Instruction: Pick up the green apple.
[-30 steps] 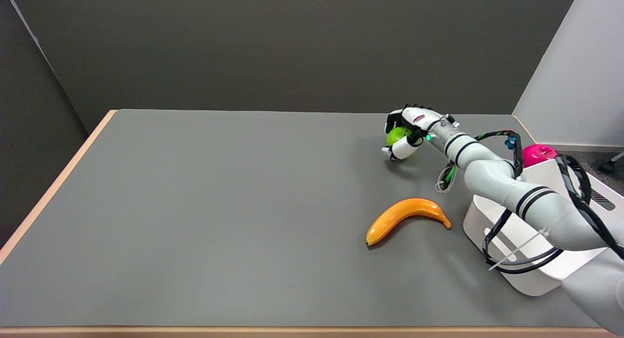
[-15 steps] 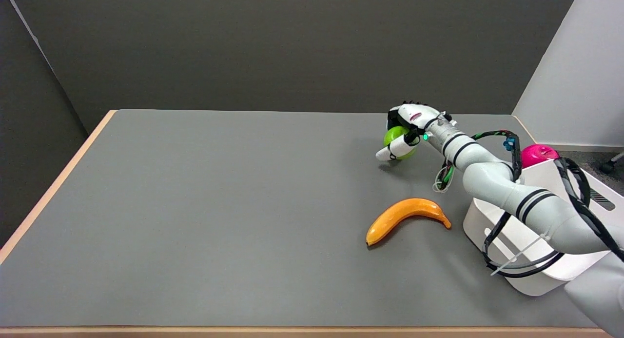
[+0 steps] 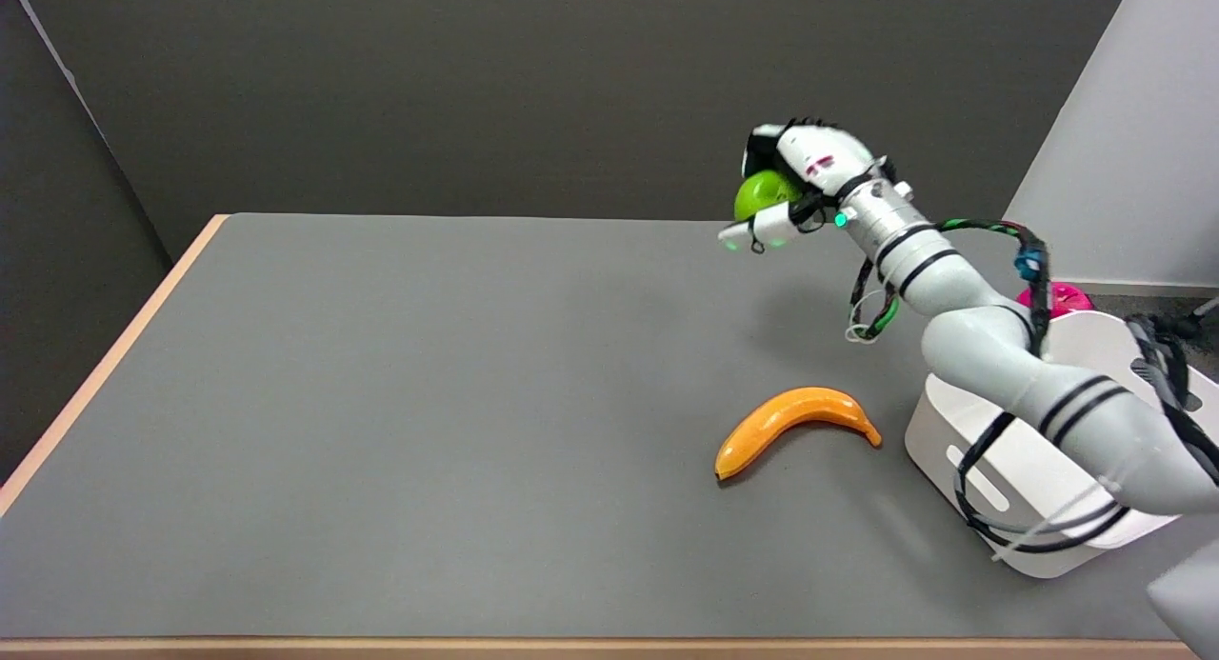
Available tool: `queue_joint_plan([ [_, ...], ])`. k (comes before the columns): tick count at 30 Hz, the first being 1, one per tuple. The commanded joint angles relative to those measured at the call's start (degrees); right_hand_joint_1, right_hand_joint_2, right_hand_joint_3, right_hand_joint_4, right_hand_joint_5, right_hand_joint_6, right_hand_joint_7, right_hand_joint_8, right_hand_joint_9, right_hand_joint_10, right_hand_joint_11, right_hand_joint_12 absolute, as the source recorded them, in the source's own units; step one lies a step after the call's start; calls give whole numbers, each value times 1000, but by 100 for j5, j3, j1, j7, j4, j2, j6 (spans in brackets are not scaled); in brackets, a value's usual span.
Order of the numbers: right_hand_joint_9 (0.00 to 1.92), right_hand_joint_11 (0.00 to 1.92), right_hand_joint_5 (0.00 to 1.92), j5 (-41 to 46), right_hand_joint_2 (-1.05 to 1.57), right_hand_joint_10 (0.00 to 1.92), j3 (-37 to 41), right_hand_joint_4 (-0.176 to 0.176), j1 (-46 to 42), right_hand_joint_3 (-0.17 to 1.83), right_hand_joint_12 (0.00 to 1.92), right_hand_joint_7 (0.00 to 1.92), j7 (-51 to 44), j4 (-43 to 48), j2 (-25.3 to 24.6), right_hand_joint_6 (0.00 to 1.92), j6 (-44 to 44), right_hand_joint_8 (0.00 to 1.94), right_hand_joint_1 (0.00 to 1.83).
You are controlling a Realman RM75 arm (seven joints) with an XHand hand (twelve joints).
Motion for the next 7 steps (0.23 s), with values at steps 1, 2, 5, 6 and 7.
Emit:
queue_joint_plan([
  [1, 781, 837, 595, 28, 1115, 1505, 2807, -137, -3413, 237, 1921, 822, -935, 3438, 158, 1481, 2059, 1283, 1339],
  [2, 782, 837, 599, 53, 1110, 1506, 2851, -136, -3569, 246, 1921, 824, -904, 3435, 150, 1478, 2236, 1283, 1339],
  [5, 780, 834, 603, 200, 1102, 1520, 3034, -137, -4241, 263, 1921, 825, -789, 3364, 141, 1466, 3042, 1287, 1339],
  [6, 776, 832, 601, 283, 1107, 1526, 3129, -138, -4533, 256, 1921, 823, -821, 3340, 122, 1466, 3397, 1292, 1340],
  [7, 776, 837, 602, 347, 1104, 1531, 3220, -138, -4796, 262, 1921, 822, -835, 3332, 90, 1465, 3689, 1298, 1340],
])
